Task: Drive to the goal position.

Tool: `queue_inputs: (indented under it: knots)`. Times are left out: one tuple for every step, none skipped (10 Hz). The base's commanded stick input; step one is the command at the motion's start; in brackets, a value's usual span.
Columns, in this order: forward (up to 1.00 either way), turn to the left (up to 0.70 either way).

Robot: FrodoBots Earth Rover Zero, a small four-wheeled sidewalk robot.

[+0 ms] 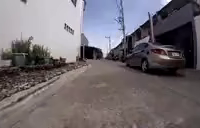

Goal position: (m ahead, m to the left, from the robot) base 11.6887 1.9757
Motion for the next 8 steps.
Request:
queue_inputs:
  knots:
    - [1.00, 0.02]
    - [1.00, 0.02]
    - [1.00, 0.02]
    - [1.00, 0.02]
    - [1.00, 0.02]
    - [1.00, 0.02]
    - [1.00, 0.02]
    - [1.00, 0.02]
